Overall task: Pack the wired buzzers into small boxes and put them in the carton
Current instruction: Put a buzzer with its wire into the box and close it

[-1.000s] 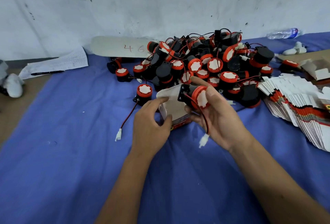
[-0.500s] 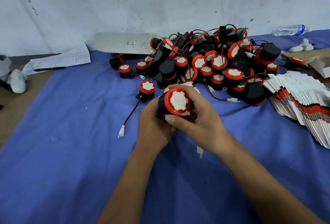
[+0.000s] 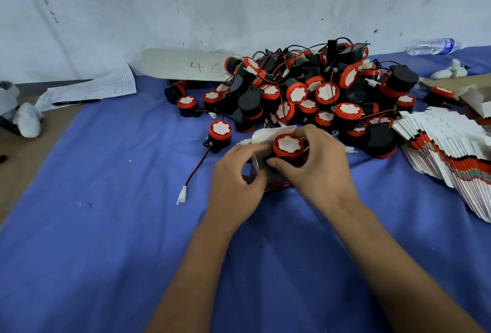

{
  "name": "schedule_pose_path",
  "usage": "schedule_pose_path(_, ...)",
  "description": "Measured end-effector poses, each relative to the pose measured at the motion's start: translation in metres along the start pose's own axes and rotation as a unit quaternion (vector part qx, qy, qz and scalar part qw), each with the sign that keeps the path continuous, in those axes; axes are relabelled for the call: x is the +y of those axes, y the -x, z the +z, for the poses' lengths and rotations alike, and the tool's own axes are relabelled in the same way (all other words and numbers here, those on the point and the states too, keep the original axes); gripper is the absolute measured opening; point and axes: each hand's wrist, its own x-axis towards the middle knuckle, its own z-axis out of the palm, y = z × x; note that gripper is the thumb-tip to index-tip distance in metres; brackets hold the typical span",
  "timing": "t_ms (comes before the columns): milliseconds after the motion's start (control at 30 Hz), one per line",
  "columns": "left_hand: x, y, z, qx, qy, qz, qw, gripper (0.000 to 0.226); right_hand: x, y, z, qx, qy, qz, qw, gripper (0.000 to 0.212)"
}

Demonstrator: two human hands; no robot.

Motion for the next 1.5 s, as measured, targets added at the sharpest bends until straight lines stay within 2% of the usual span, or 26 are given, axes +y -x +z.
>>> schedule_pose_path(133, -0.002, -0.001, 0.001, 0.003, 0.001, 0.002, 1.0, 0.05, -0.011, 0.006, 0.011, 0.034, 0.059, 0.016, 0.998, 0.055)
schedule_pose_path(300, 0.0, -0.001, 0.001, -0.011, 0.021, 0.003, 1.0, 0.059, -0.015, 0.01, 0.014, 0.026, 0.092, 0.02, 0.995, 0.054)
schedule_pose_path(433, -0.004, 0.0, 0.001, -0.019, 0.006, -0.002, 1.0, 0.052, -0.007, 0.006, 0.005, -0.028, 0.07, 0.019, 0.997, 0.042)
schedule_pose_path(600, -0.008, -0.001, -0.001, -0.026, -0.004, -0.015, 1.0, 0.047, 0.0, 0.005, -0.013, -0.093, -0.021, -0.049, 0.994, 0.013)
schedule_pose_path(767, -0.007, 0.0, -0.004, -0.056, 0.01, -0.03, 0.998, 0.049, 0.009, -0.001, -0.028, -0.155, 0.012, -0.09, 0.984, 0.013)
schedule_pose_path(1000, -0.005, -0.001, -0.006, -0.104, 0.045, -0.043, 0.993, 0.054, -0.001, 0.002, -0.025, -0.083, 0.043, -0.129, 0.987, 0.017)
schedule_pose_path(1100, -0.003, -0.001, -0.005, -0.105, 0.054, -0.042, 0.992, 0.056, -0.011, 0.008, -0.017, -0.093, 0.08, -0.151, 0.981, 0.023)
schedule_pose_path(1200, -0.001, 0.0, -0.005, -0.1, 0.054, -0.038, 0.993, 0.057, -0.014, 0.009, -0.011, -0.101, 0.096, -0.136, 0.981, 0.028)
schedule_pose_path(1300, 0.0, 0.001, -0.005, -0.098, 0.049, -0.05, 0.993, 0.061, -0.009, 0.007, -0.009, -0.043, 0.065, -0.076, 0.994, 0.018)
schedule_pose_path(1400, -0.002, 0.001, -0.004, -0.1, 0.042, -0.063, 0.992, 0.054, -0.006, 0.006, -0.004, -0.019, 0.057, -0.059, 0.996, 0.013)
schedule_pose_path(1500, -0.003, 0.0, -0.005, -0.097, 0.038, -0.055, 0.993, 0.037, -0.002, 0.005, -0.002, -0.025, 0.058, -0.069, 0.996, 0.013)
